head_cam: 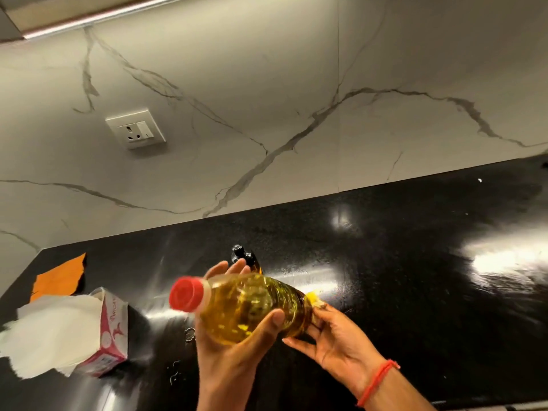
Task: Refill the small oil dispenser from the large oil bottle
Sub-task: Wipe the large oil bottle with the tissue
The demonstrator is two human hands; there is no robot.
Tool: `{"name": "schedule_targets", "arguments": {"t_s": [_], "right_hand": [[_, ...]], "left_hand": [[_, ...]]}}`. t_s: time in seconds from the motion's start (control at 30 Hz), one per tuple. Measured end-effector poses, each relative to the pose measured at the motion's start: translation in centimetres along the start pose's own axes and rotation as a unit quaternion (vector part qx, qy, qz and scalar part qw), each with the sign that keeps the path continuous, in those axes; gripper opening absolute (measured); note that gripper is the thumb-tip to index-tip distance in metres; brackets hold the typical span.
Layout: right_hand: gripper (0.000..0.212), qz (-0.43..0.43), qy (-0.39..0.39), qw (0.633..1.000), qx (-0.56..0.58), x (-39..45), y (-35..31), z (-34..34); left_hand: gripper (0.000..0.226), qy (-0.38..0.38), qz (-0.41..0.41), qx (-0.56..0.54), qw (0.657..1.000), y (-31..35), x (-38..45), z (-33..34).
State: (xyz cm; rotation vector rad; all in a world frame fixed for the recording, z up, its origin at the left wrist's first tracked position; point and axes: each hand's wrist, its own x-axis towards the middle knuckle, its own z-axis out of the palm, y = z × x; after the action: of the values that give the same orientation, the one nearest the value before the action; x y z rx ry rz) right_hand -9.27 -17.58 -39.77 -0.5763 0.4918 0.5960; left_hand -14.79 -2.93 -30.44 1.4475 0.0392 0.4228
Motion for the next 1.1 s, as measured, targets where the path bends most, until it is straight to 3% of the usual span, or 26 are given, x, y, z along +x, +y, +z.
{"name": "schedule_targets", "arguments": {"t_s": [0.07,0.17,0.3,0.43,0.53,0.63,0.77,0.9,1.1], "right_hand": [[0.023,0.0,-0.014,1.0,0.015,-0.6,0.4,0.5],[0.023,0.004,-0.047,0.999,0.013,-1.7,0.6,1.4],[0.022,-0.026,-0.05,0.998,0.008,-3.0,0.4,1.9],[0.024,-0.116,-0.017,0.991,-0.06,-4.2,-0.1,2.4],[0.026,-0.254,0.01,0.949,-0.185,-5.4,-0.4,3.4],[0.018,-0.333,0.022,0.908,-0.253,-6.7,-0.3,3.9],[0.014,-0.343,0.014,0.907,-0.244,-7.5,-0.6,3.9],[0.025,-0.34,0.025,0.922,-0.184,-7.0,-0.9,4.0],[0.018,-0.316,-0.006,0.917,-0.244,-8.2,0.5,4.0]], "left_hand": [[0.108,0.015,0.004,0.019,1.0,-0.6,0.4,1.0],[0.076,0.036,-0.012,0.03,0.999,-1.3,1.0,2.2],[0.056,0.061,-0.006,-0.003,0.998,-0.7,2.2,2.7],[0.058,0.092,-0.031,-0.08,0.992,0.8,3.5,3.2],[0.081,0.113,-0.065,-0.114,0.985,1.7,3.7,3.6],[0.078,0.12,-0.082,-0.126,0.981,2.3,3.5,3.9],[0.08,0.12,-0.076,-0.139,0.98,2.9,3.0,3.8],[0.077,0.123,-0.073,-0.136,0.98,3.2,2.0,4.3],[0.076,0.14,-0.064,-0.148,0.977,4.1,2.6,3.7]]}}
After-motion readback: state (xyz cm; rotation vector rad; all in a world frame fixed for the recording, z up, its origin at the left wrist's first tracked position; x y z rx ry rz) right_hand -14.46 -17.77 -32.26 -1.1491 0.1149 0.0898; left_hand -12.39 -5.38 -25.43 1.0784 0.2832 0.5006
